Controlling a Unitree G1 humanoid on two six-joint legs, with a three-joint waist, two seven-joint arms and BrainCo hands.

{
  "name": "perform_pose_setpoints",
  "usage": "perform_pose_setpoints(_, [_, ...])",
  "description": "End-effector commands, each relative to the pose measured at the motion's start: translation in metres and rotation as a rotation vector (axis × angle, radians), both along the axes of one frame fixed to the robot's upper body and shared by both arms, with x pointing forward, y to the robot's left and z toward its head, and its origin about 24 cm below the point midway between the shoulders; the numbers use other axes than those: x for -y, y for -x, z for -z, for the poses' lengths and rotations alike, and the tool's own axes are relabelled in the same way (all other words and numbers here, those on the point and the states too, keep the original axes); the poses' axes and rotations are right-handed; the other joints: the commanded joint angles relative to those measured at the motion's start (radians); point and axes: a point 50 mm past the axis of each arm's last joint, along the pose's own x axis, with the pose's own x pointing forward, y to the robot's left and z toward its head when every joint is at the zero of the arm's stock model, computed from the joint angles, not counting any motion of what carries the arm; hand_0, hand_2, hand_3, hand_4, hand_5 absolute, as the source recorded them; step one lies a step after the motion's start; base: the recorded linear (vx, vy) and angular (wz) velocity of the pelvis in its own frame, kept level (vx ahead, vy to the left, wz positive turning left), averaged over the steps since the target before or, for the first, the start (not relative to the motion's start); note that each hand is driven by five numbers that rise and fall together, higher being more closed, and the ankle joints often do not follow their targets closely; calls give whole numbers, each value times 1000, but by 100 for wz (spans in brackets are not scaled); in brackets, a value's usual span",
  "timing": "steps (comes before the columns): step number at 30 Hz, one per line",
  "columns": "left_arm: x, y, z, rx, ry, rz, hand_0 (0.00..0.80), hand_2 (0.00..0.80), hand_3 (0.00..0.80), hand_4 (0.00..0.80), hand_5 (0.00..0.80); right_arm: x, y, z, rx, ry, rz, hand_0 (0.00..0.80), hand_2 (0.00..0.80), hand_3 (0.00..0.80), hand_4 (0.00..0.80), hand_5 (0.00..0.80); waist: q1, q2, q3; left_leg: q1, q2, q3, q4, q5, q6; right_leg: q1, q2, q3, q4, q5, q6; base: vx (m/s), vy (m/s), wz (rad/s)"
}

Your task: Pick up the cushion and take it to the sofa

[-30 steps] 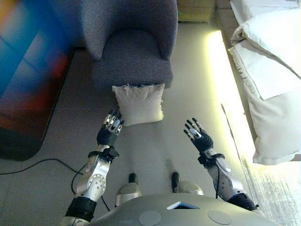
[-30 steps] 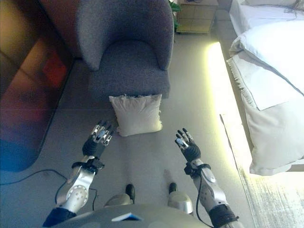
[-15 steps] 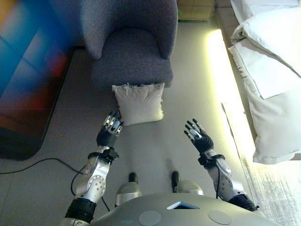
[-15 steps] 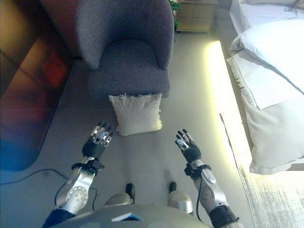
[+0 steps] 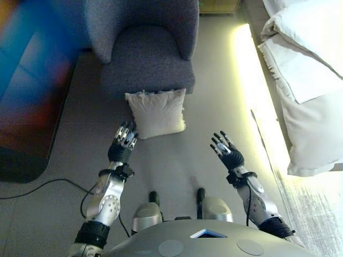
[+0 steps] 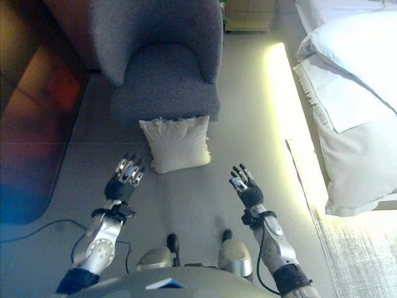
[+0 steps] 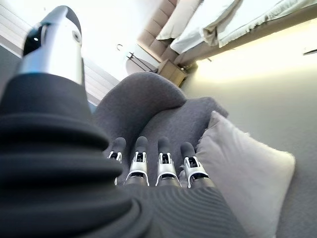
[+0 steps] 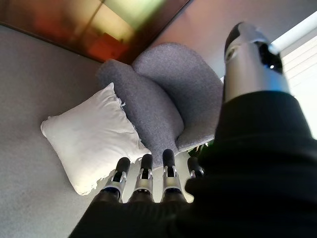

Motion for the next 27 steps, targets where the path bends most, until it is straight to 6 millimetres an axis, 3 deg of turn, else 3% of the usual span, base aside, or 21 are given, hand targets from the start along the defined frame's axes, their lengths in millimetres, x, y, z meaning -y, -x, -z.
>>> perform_pose_setpoints(1, [-21,7,-15,63,-42,8,0,0,0,0,0,-2,-1,-17,111,-40,62,0,0,0,0,0,-27,-34,-39,-3,-103,10,106,-84,88,-98,7,115,130,178,17,238,-7,91])
perform_pose_setpoints(5, [-15,9,-15,65,-38,57,0,0,0,0,0,8,10,-12,88,-37,93,0,0,0,0,0,-71,-79,-50,28,-148,-30,124,-132,80,-87,-8,158,-199,197,42,293,-112,63])
perform_pose_setpoints(7, [-7,9,-14,56,-43,73,0,0,0,0,0,10,8,-12,90,-45,102,0,0,0,0,0,-96,-106,-52,56,-181,-84,128,-178,83,-86,8,206,-423,233,81,410,-109,59])
perform_pose_setpoints(9, [-4,10,-12,40,-48,91,0,0,0,0,0,13,3,-14,87,-50,116,0,0,0,0,0,-108,-118,-56,84,-195,-113,127,-200,86,-108,25,214,-525,278,96,442,-64,53])
perform_pose_setpoints(13, [-1,13,-9,33,-52,126,0,0,0,0,0,20,2,-12,71,-54,137,0,0,0,0,0,-120,-122,-52,151,-199,-128,132,-247,94,-183,53,131,-551,323,96,475,-49,46])
perform_pose_setpoints(15, [-1,14,-9,34,-44,124,0,0,0,0,0,23,6,-9,60,-48,140,0,0,0,0,0,-129,-124,-46,176,-200,-123,147,-271,97,-204,60,110,-528,334,92,528,-29,25])
perform_pose_setpoints(18, [-3,17,-8,28,-28,87,0,0,0,0,0,24,11,-4,39,-34,117,0,0,0,0,0,-134,-117,-56,200,-197,-104,166,-278,98,-199,64,48,-494,293,85,520,-47,-8])
perform_pose_setpoints(19, [-4,20,-6,17,-14,59,0,0,0,0,0,21,10,-4,33,-21,91,0,0,0,0,0,-136,-102,-69,227,-173,-69,185,-224,75,-185,64,-1,-460,267,68,521,-60,-49])
perform_pose_setpoints(20, [-4,21,-5,13,-8,50,0,0,0,0,0,19,10,-5,34,-20,79,0,0,0,0,0,-138,-94,-76,242,-159,-51,194,-200,64,-179,68,-12,-433,253,58,580,-58,-65])
perform_pose_setpoints(23, [-9,22,-6,15,4,21,0,0,0,0,0,14,11,-6,35,-23,42,0,0,0,0,0,-171,-58,-124,281,-52,43,339,45,-35,-141,100,-27,-337,171,-12,490,-94,-42])
perform_pose_setpoints(24, [-9,19,-10,38,8,19,0,0,0,0,0,14,10,-7,43,-26,28,0,0,0,0,0,-176,-63,-133,250,-20,86,459,105,-63,-107,107,-25,-342,145,-41,478,-200,9])
perform_pose_setpoints(25, [-7,13,-15,61,10,11,0,0,0,0,0,14,9,-6,48,-6,12,0,0,0,0,0,-168,-75,-137,169,5,124,629,143,-79,-43,114,-20,-358,112,-76,479,-212,6])
perform_pose_setpoints(27, [-2,6,-19,73,33,2,0,0,0,0,0,14,5,-5,59,22,4,0,0,0,0,0,-157,-92,-137,85,33,156,736,162,-84,11,116,-19,-379,89,-103,382,-130,-13])
